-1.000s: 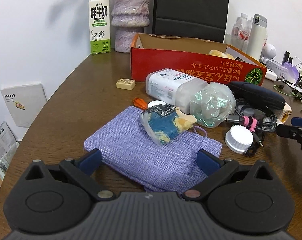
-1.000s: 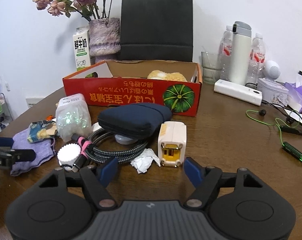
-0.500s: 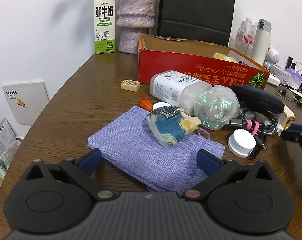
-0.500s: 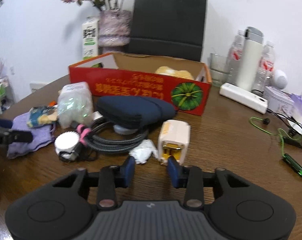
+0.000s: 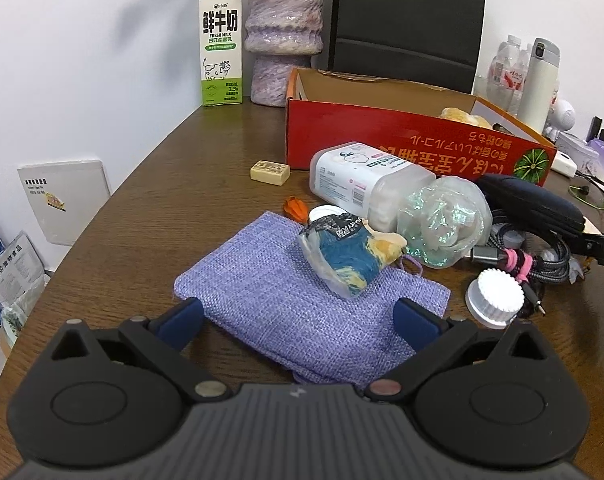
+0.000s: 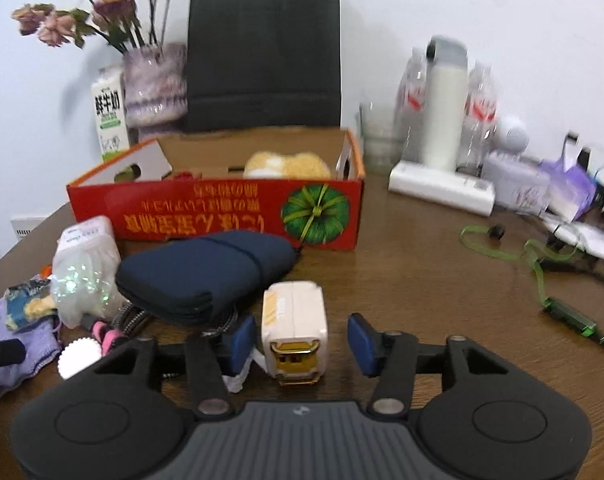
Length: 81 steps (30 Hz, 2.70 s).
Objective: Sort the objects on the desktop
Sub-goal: 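Grasp the purple cloth with the left tool while the right tool grasps the white charger, then carry the cloth and charger into the box and open both tools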
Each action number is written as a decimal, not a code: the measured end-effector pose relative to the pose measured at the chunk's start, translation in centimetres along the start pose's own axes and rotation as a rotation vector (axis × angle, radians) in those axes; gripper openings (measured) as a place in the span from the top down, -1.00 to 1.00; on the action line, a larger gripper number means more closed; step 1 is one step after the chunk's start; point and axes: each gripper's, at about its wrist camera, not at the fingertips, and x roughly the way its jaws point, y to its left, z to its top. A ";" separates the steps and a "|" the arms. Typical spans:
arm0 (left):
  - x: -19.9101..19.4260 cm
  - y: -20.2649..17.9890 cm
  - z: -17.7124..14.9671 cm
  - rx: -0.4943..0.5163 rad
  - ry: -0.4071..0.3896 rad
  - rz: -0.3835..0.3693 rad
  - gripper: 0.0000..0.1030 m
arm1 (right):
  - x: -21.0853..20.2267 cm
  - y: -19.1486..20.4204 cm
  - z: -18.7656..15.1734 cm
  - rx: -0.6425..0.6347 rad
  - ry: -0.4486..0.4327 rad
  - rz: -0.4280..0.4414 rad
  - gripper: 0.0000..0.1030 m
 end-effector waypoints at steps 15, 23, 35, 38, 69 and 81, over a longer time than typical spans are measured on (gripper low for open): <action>-1.9 -0.6 -1.0 0.037 -0.057 -0.078 0.66 | -1.5 -1.3 -1.2 0.076 -0.010 0.047 0.40; -5.2 0.2 -1.6 -0.015 -0.157 -0.057 0.86 | -4.4 -1.9 -2.0 0.089 -0.086 0.065 0.40; -10.2 -1.5 6.2 0.016 -0.382 -0.177 0.86 | -7.0 -0.8 3.0 0.062 -0.181 0.174 0.40; -8.4 -3.3 9.5 0.000 -0.407 -0.196 0.86 | -5.9 0.8 5.8 0.027 -0.212 0.170 0.40; 9.0 -4.1 17.3 -0.108 -0.195 -0.007 -1.00 | 10.2 4.5 14.7 0.089 -0.065 0.115 -0.59; 4.7 -3.3 16.2 -0.083 -0.210 -0.044 -1.00 | 6.0 3.4 13.9 0.062 -0.082 0.180 -1.00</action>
